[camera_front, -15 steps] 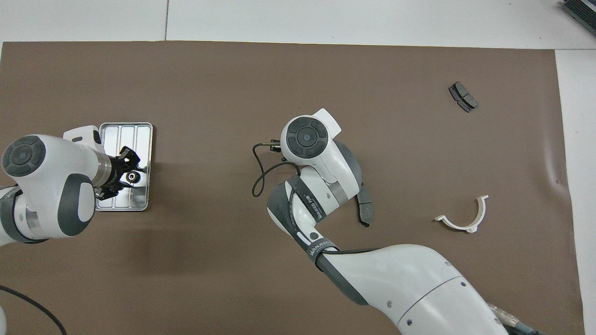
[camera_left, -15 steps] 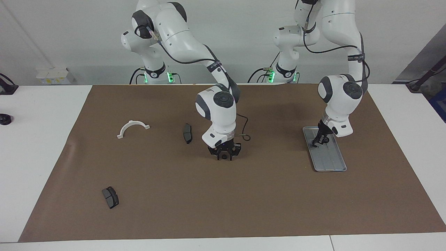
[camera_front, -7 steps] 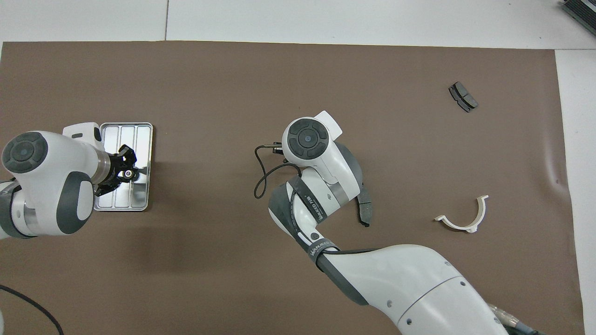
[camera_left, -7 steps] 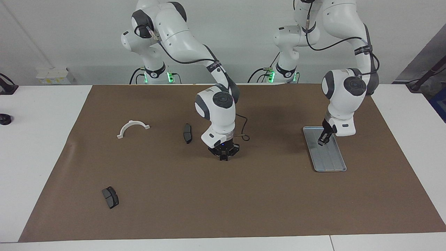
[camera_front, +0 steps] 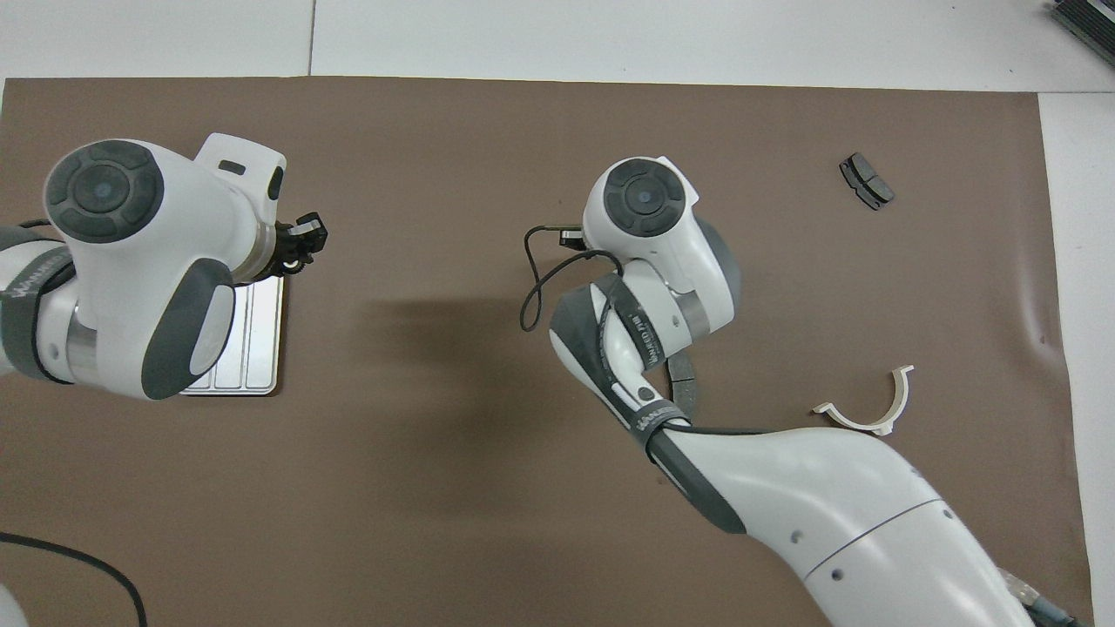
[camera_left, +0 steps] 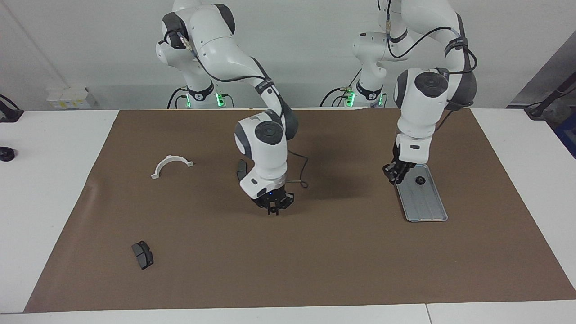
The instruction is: Place bearing gear from tray to pile
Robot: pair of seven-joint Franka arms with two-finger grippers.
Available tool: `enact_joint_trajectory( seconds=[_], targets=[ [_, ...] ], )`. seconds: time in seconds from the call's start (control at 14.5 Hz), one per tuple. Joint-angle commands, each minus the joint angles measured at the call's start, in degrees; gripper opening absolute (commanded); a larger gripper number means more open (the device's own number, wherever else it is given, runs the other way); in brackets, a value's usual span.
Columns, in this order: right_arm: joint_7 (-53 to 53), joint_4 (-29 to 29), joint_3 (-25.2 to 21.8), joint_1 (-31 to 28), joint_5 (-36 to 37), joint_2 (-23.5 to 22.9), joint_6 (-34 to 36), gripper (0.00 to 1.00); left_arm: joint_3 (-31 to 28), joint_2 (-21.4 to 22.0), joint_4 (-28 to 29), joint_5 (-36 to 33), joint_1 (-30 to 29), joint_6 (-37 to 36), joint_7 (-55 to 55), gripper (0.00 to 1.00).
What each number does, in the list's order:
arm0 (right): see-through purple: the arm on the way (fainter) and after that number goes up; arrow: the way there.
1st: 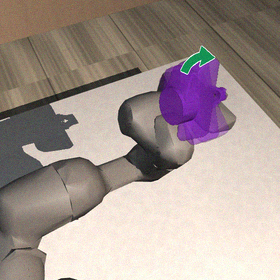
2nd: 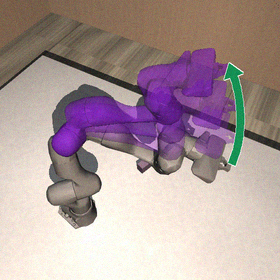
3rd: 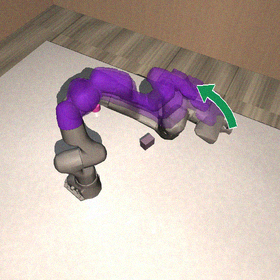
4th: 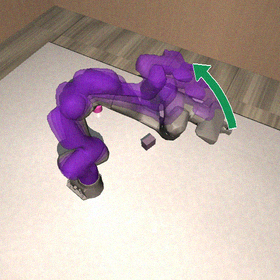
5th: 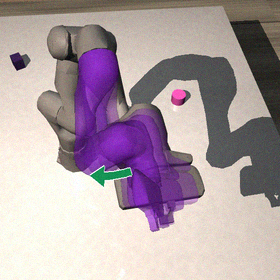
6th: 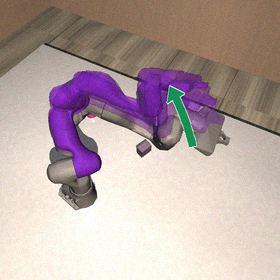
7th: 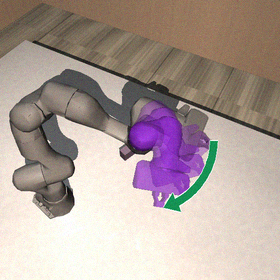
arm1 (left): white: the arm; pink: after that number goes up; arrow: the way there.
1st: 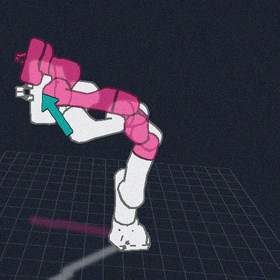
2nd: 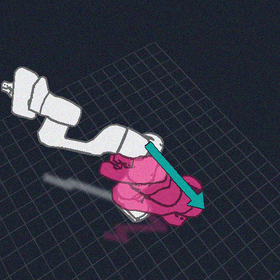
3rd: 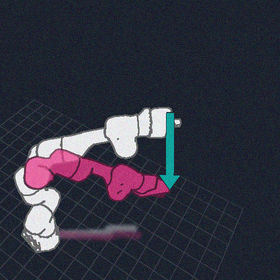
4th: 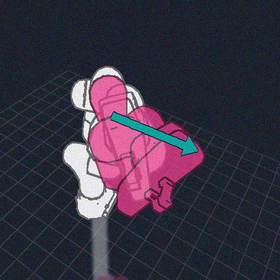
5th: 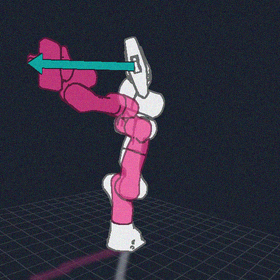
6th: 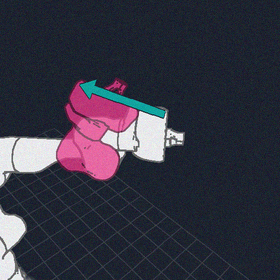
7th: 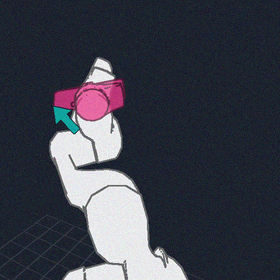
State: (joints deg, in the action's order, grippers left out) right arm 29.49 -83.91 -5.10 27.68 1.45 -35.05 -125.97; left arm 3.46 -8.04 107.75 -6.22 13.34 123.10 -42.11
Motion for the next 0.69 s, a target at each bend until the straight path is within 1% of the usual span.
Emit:
enact_joint_trajectory(
  seconds=[0.0,0.14,0.21,0.28,0.41,0.48,0.55,0.62],
  targets=[
    [-10.99,-0.03,1.05,-7.88,-0.65,2.44,3.18,0.0,-0.73,-2.05,-0.17,4.45,6.06,4.76,0.28,0.0],
    [-18.11,-0.55,1.14,-12.98,-2.06,2.71,4.41,0.0,-0.99,-5.03,-1.05,7.18,12.38,8.19,-0.94,0.0],
    [-21.37,-1.07,1.14,-15.35,-2.06,2.88,4.59,0.0,-1.0,-7.05,-2.27,7.28,14.85,9.33,-3.22,0.0],
    [-23.23,-1.86,1.14,-17.72,-2.06,3.06,4.77,0.0,-0.91,-9.6,-4.81,7.19,16.26,10.04,-5.94,0.0],
    [-25.08,-4.32,1.14,-19.93,-2.06,3.76,4.07,0.0,-1.0,-17.23,-11.66,7.19,21.0,10.92,-12.26,0.0],
    [-25.61,-6.07,1.14,-20.64,-1.98,4.28,3.28,0.0,-1.0,-19.7,-13.25,7.28,21.55,14.32,-14.9,0.0],
    [-25.88,-7.83,1.05,-20.74,-1.89,4.72,2.15,0.02,-0.82,-20.34,-13.36,7.28,21.55,16.88,-15.19,0.0],
    [-25.88,-9.85,0.97,-20.82,-1.63,5.34,0.39,0.08,-0.82,-20.69,-13.01,7.28,21.73,17.95,-15.1,0.0]
  ],
)
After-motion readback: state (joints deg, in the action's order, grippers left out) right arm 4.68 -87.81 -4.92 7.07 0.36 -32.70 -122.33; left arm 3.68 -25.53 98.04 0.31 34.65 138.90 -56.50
